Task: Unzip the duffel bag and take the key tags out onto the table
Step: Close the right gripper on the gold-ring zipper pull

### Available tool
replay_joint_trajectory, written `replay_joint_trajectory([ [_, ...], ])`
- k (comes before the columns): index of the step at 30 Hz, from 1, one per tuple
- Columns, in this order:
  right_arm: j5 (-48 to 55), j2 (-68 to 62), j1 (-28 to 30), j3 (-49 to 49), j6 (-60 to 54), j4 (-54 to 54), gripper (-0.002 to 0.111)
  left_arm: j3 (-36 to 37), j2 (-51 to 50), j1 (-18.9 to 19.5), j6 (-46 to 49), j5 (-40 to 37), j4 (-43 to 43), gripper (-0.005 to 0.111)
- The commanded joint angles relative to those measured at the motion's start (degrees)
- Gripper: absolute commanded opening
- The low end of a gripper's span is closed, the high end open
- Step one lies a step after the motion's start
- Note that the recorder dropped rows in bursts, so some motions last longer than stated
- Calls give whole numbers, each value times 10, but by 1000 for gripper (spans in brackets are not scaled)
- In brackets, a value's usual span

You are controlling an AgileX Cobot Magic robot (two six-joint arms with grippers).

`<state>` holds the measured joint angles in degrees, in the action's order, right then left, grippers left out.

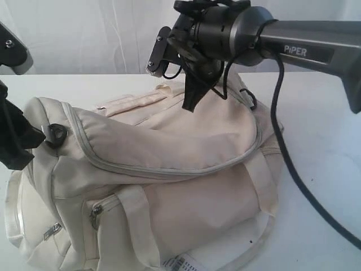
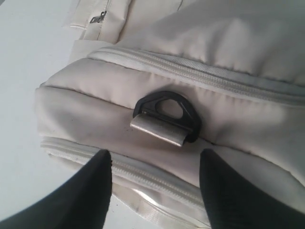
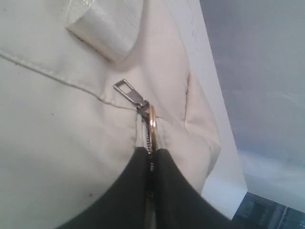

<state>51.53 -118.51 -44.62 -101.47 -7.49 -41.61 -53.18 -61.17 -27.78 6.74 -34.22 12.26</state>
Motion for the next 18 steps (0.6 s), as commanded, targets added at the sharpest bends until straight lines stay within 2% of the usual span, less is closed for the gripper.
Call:
replay_joint_trajectory([
  [1,10,22,1,-4,14,27,0,4,5,2,-3,-4,-6,59],
  [18,42,63,2,-4,39,60,0,4,5,2,-3,-4,-9,59],
])
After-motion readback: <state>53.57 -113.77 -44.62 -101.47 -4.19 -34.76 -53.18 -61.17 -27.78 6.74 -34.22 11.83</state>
